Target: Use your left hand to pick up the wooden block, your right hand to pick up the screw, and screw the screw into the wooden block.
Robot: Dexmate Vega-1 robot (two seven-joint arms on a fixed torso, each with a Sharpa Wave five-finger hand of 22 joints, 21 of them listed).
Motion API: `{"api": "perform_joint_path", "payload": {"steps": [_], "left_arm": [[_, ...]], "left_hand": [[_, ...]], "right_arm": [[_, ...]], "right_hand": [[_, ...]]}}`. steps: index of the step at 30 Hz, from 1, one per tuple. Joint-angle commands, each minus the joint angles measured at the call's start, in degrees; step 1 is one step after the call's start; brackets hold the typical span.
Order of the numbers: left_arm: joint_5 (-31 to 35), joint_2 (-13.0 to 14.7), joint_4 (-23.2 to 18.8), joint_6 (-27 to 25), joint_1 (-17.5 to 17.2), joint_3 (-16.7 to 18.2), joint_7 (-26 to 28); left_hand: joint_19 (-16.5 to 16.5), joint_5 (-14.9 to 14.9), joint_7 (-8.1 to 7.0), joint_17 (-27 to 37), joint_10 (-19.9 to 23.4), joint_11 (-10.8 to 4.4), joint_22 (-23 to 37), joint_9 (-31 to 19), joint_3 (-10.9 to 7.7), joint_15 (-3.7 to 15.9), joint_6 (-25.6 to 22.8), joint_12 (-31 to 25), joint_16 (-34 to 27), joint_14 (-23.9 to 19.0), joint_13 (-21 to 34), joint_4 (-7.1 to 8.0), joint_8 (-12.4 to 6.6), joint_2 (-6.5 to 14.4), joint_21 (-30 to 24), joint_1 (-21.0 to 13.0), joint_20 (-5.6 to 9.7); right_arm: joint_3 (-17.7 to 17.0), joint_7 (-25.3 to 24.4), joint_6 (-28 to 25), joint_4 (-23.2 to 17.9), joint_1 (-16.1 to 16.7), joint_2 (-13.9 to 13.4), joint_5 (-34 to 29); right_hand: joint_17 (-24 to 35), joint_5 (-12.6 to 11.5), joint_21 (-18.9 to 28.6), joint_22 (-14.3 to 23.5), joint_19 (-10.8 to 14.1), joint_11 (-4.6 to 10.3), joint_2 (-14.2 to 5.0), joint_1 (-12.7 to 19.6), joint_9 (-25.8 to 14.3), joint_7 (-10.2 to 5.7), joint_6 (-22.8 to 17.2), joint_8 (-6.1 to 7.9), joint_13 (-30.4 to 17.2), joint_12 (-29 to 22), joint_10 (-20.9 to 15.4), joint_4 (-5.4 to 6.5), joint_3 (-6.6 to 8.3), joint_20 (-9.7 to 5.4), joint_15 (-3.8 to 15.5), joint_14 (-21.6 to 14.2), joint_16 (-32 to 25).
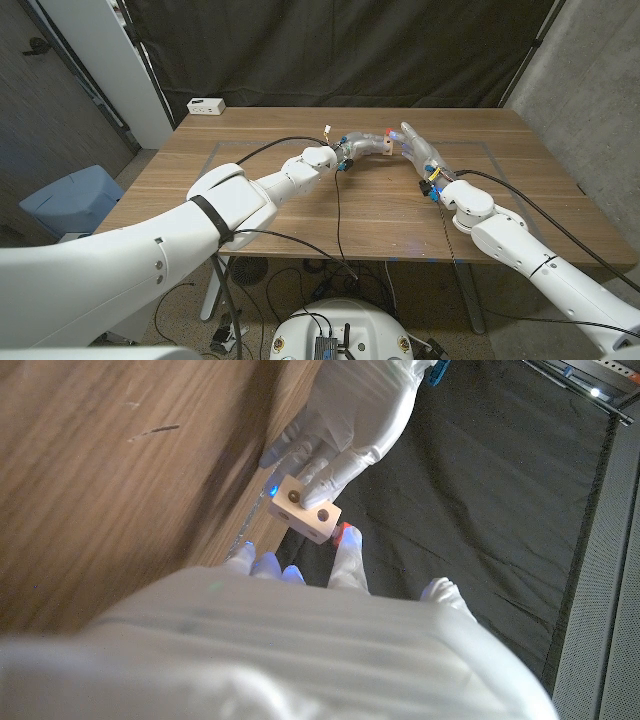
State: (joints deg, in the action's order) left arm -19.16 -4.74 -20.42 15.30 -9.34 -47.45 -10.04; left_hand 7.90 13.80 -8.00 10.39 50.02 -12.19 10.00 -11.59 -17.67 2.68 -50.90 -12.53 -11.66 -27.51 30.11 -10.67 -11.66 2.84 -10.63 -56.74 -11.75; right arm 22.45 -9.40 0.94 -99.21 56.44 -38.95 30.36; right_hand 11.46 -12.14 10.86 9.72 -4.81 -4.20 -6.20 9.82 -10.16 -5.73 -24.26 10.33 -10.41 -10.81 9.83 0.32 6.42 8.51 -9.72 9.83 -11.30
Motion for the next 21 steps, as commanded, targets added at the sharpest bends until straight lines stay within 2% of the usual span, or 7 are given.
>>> {"api": "perform_joint_path", "payload": {"steps": [1,8,21], "left_arm": [[0.29,0.21,-0.1,2.06,-0.39,0.08,-0.84],[0.55,0.3,-0.19,3.69,-0.69,0.26,-1.55],[1.28,0.73,-0.49,7.35,-1.46,0.66,-3.01]], "left_hand": [[0.1,0.33,0.11,0.19,0.63,-0.1,0.1,-0.09,-2.36,1.65,-0.48,-0.19,-0.03,0.22,0.24,1.81,-0.2,1.75,-0.51,1.13,-0.2],[0.1,0.32,0.08,0.2,0.63,-0.14,0.09,-0.09,-2.34,1.63,-0.55,-0.2,-0.04,0.23,0.25,1.83,-0.23,1.77,-0.51,1.16,-0.15],[0.11,0.32,0.11,0.21,0.69,-0.09,0.1,-0.09,-2.33,1.64,-0.47,-0.23,-0.03,0.29,0.25,1.82,-0.2,1.78,-0.51,1.15,-0.2]], "right_arm": [[-1.67,-1.8,0.55,-0.75,1.28,-0.91,-0.34],[-2.5,-2.36,0.7,-0.83,1.58,-1.42,-0.61],[-2.31,-0.32,1.54,2.07,-0.54,-1.12,-0.58]], "right_hand": [[0.13,-0.24,0.23,0.2,-0.3,0.21,-0.13,-0.15,-0.08,-0.05,-0.67,0.44,0.02,-0.27,4.59,-0.08,0.63,-0.01,0.13,9.64,-0.35],[0.12,-0.24,0.24,0.2,-0.27,0.2,-0.13,-0.15,-0.08,-0.07,-0.7,0.43,0.02,-0.26,4.58,-0.1,0.66,0.0,0.13,9.56,-0.38],[0.13,-0.22,0.19,0.2,-0.38,0.27,0.05,-0.27,-0.08,-0.14,-0.17,0.2,0.02,-0.16,4.77,-0.11,0.63,0.09,-0.08,9.77,-0.29]]}}
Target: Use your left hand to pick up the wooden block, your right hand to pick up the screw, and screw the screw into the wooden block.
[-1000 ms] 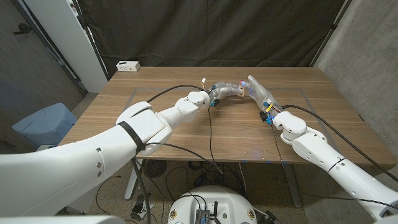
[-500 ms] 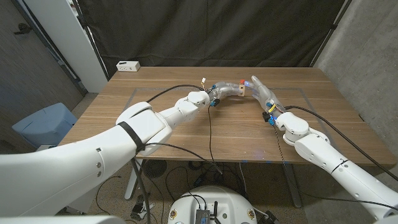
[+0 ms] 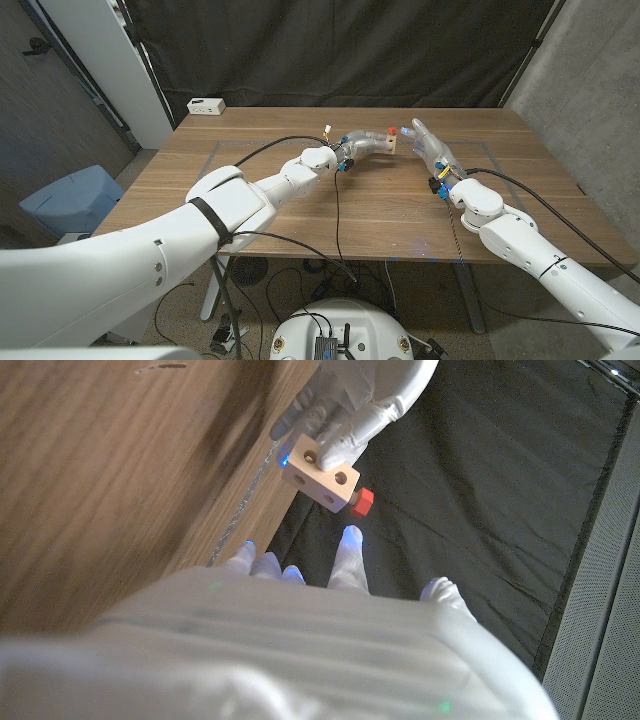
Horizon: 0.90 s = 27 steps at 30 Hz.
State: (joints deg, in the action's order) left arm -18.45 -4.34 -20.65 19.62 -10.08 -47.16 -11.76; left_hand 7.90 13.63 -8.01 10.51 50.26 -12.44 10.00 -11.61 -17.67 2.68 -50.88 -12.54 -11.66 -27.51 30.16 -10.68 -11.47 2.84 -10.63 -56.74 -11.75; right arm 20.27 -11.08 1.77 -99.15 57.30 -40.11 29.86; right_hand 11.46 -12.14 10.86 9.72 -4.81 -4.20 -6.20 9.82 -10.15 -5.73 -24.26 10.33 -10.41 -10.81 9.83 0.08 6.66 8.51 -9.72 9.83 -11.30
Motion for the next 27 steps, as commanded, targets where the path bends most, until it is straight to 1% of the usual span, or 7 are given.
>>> {"api": "perform_joint_path", "payload": {"steps": [1,9,11,13,21,27], "left_arm": [[0.6,0.36,-0.29,3.27,-0.81,0.43,-1.36],[0.91,0.52,-0.44,4.57,-1.32,0.84,-1.69],[0.94,0.56,-0.48,4.81,-1.43,0.94,-1.83],[1.0,0.58,-0.51,5.0,-1.54,1.03,-1.85],[1.16,0.76,-0.6,5.44,-1.73,1.33,-2.05],[1.24,0.65,-0.46,4.66,-1.52,1.37,-2.03]], "left_hand": [[0.11,0.49,0.1,0.09,0.47,0.15,0.1,-0.08,-2.33,1.64,-0.53,-0.23,-0.02,0.3,0.21,1.8,-0.4,1.76,-0.51,1.13,-0.16],[0.05,0.48,0.15,0.09,0.46,0.14,0.1,-0.07,-2.32,1.6,-0.5,-0.24,-0.04,0.28,0.23,1.84,-0.39,1.76,-0.49,1.2,-0.17],[0.09,0.49,0.09,0.09,0.44,0.19,0.1,-0.07,-2.36,1.6,-0.44,-0.22,-0.03,0.27,0.2,1.85,-0.36,1.8,-0.51,1.2,-0.2],[0.05,0.5,0.06,0.09,0.42,0.16,0.1,-0.07,-2.38,1.62,-0.3,-0.2,-0.01,0.33,0.19,1.86,-0.31,1.83,-0.49,1.2,-0.19],[0.09,0.49,0.11,0.09,0.45,0.15,0.1,-0.07,-2.34,1.61,-0.53,-0.19,-0.01,0.33,0.15,1.88,-0.4,1.75,-0.51,1.3,-0.22],[0.1,0.5,0.21,0.09,0.37,0.13,0.1,-0.07,-2.38,1.62,-0.5,-0.15,-0.03,0.28,0.13,1.85,-0.39,1.8,-0.51,1.25,-0.18]], "right_arm": [[-0.09,1.42,0.72,2.14,-1.51,0.06,-0.09],[0.26,2.29,0.91,3.24,-2.47,0.27,-0.12],[0.37,2.53,1.09,3.55,-2.74,0.39,-0.14],[0.5,2.77,1.14,3.8,-3.02,0.46,-0.18],[1.08,3.32,1.34,4.66,-3.92,0.97,-0.36],[1.77,4.03,1.62,5.42,-4.77,1.43,-0.64]], "right_hand": [[0.14,-0.22,0.18,0.2,-0.4,0.24,0.09,-0.32,-0.08,-0.18,0.11,0.09,0.02,-0.13,4.84,0.14,0.37,0.09,-0.09,9.79,-0.29],[0.17,-0.2,0.08,0.21,-0.69,0.5,0.23,-0.51,-0.06,-0.32,0.75,-0.09,0.02,0.04,5.32,0.19,0.3,0.23,-0.04,10.08,-0.2],[0.18,-0.19,0.0,0.21,-0.95,0.48,0.28,-0.61,-0.05,-0.33,0.83,-0.08,0.02,0.05,5.41,0.22,0.27,0.87,-0.11,10.15,-0.19],[0.18,-0.19,-0.03,0.21,-1.04,0.46,0.28,-0.65,-0.05,-0.3,0.95,-0.11,0.02,0.07,5.48,0.23,0.27,0.98,-0.11,10.2,-0.18],[0.2,-0.19,-0.04,0.22,-1.16,0.41,0.31,-0.78,-0.04,-0.29,1.06,-0.09,0.02,0.1,5.61,0.29,0.24,1.06,-0.13,10.3,-0.17],[0.21,-0.19,0.0,0.23,-1.14,0.4,0.3,-0.86,-0.04,-0.25,1.1,-0.06,0.02,0.09,5.67,0.32,0.24,1.06,-0.12,10.27,-0.2]]}}
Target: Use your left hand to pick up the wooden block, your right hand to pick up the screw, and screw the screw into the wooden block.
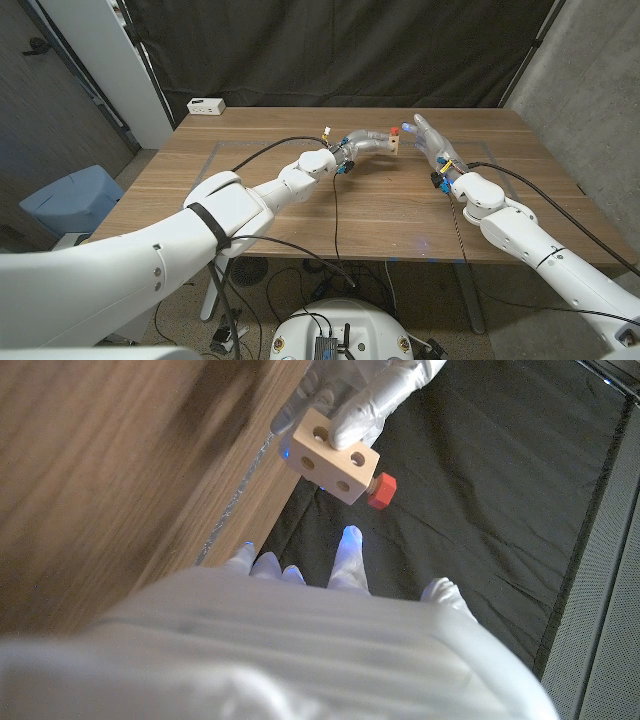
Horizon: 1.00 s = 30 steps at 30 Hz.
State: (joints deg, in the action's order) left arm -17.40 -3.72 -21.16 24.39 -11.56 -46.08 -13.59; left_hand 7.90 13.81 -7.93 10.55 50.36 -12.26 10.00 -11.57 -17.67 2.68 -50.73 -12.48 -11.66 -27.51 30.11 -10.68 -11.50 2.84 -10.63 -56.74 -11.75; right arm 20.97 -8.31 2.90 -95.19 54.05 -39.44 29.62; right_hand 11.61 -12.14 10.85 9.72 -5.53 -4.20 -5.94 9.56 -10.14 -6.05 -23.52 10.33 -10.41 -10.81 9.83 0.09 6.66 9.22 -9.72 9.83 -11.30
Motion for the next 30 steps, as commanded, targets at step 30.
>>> {"api": "perform_joint_path", "payload": {"steps": [30], "left_arm": [[-0.14,-0.51,0.4,-3.38,0.93,-0.32,0.74]], "left_hand": [[0.15,0.32,0.16,0.03,0.32,-0.08,0.1,-0.11,-2.47,1.66,-0.62,-0.28,0.0,0.29,0.23,1.79,-0.34,1.82,-0.53,1.2,-0.16]], "right_arm": [[2.14,2.51,0.36,1.06,-1.95,1.08,-0.33]], "right_hand": [[0.04,-0.25,0.05,0.24,-0.61,0.37,-0.14,-0.77,-0.07,-0.01,-0.15,0.26,0.02,-0.02,5.65,0.39,0.43,0.3,0.04,10.2,-0.27]]}}
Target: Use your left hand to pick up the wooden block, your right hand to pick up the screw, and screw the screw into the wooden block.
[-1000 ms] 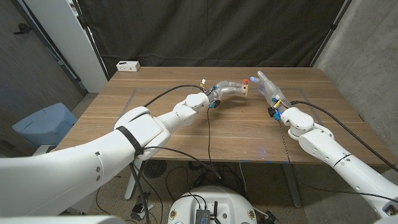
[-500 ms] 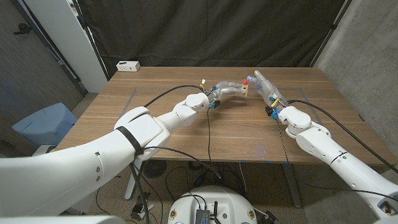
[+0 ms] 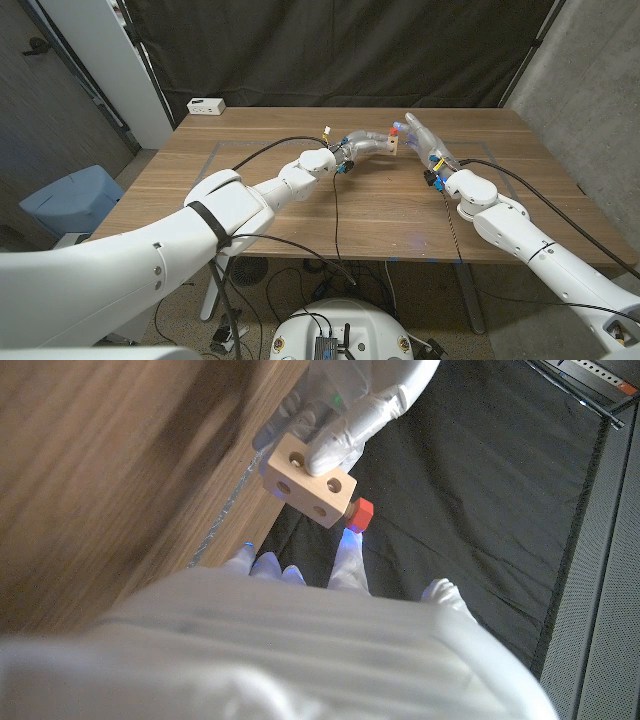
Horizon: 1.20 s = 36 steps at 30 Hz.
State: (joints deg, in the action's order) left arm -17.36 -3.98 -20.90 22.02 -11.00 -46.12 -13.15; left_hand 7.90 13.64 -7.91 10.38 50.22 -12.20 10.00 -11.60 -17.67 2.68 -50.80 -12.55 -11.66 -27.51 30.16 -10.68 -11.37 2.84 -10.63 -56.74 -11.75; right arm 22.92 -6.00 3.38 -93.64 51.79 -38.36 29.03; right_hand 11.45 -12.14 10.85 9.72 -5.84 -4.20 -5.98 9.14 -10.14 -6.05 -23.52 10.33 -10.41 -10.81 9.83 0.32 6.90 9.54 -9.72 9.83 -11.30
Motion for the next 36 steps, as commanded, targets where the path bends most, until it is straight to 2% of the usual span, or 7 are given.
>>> {"api": "perform_joint_path", "payload": {"steps": [1,36], "left_arm": [[-0.16,-0.29,0.15,-1.15,0.41,-0.33,0.39],[-0.62,-0.37,0.17,-1.43,0.29,-0.49,0.44]], "left_hand": [[0.15,0.5,0.14,0.2,0.48,-0.14,0.1,-0.08,-2.46,1.63,-0.53,-0.21,-0.02,0.28,0.18,1.81,-0.46,1.84,-0.53,1.23,-0.18],[0.2,0.49,0.08,0.18,0.44,-0.03,0.1,-0.08,-2.5,1.6,-0.59,-0.22,-0.01,0.19,0.2,1.85,-0.48,1.79,-0.54,1.43,-0.18]], "right_arm": [[0.2,0.26,-0.04,-0.52,0.37,-0.01,0.27],[0.04,-0.5,-1.16,-1.9,1.88,-0.31,1.17]], "right_hand": [[0.2,-0.25,0.06,0.24,-0.3,0.33,-0.1,-0.34,-0.07,0.0,-0.15,0.26,0.02,-0.02,5.67,0.16,0.2,-0.01,0.04,10.19,-0.28],[0.16,-0.29,0.2,0.24,-0.12,0.33,-0.15,-0.41,-0.08,0.06,-0.43,0.36,0.02,-0.14,5.43,0.12,0.39,-0.06,0.07,10.01,-0.35]]}}
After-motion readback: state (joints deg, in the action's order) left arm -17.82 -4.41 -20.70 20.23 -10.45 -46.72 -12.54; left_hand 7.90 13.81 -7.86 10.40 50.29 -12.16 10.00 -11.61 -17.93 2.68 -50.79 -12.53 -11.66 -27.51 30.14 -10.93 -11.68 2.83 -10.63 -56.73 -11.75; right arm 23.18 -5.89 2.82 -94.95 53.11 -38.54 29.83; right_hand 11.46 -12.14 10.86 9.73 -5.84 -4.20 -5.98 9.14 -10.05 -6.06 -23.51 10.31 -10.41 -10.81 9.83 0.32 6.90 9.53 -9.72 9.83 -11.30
